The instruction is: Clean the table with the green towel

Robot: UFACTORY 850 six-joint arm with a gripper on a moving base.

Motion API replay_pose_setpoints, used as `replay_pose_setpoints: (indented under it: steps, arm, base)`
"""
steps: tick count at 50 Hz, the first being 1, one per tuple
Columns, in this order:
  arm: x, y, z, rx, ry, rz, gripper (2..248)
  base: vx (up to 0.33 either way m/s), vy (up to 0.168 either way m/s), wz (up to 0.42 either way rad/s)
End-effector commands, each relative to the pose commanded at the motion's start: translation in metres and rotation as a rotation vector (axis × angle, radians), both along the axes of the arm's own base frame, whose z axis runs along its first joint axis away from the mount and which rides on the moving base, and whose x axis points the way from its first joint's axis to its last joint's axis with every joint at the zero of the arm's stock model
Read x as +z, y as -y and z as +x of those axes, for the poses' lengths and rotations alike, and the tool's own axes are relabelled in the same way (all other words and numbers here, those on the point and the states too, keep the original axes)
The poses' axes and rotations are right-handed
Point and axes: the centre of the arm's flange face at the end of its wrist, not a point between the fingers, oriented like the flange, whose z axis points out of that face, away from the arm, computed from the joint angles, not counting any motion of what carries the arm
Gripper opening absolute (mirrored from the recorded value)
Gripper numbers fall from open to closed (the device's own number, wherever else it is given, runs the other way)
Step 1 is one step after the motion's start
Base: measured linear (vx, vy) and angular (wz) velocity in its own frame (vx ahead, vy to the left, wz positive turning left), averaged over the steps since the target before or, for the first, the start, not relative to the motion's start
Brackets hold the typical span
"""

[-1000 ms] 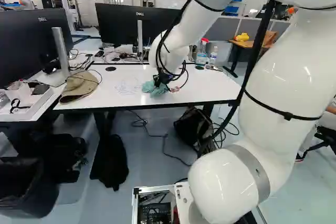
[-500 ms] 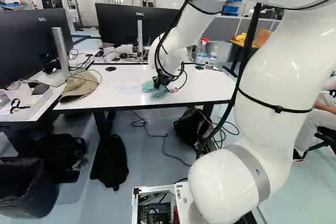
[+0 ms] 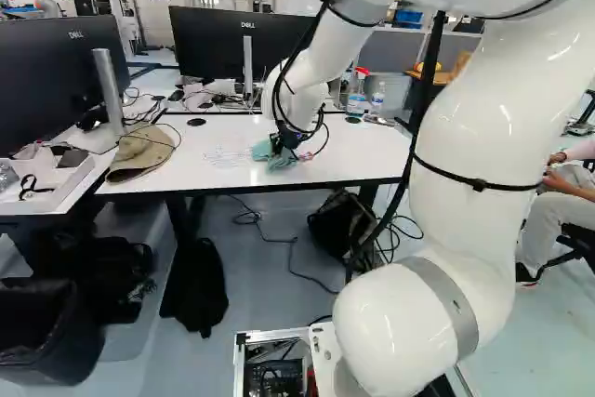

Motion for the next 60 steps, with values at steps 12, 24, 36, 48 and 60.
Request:
replay_pose_setpoints:
  steps: [12, 24, 36, 48, 60]
  arm:
    - [-0.001, -0.001, 0.023, -0.009, 0.009, 0.002, 51]
    - [-0.001, -0.001, 0.046, -0.018, 0.019, 0.004, 51]
    - [-0.002, -0.003, 0.069, -0.022, 0.031, 0.007, 51]
    - [-0.004, -0.01, 0.092, -0.019, 0.045, 0.01, 51]
    - [-0.005, -0.02, 0.114, -0.011, 0.061, 0.014, 51]
  base:
    - [0.0, 0.0, 0.0]
    - [0.0, 0.0, 0.0]
    - [0.0, 0.0, 0.0]
    - [0.0, 0.0, 0.0]
    - [0.0, 0.0, 0.0]
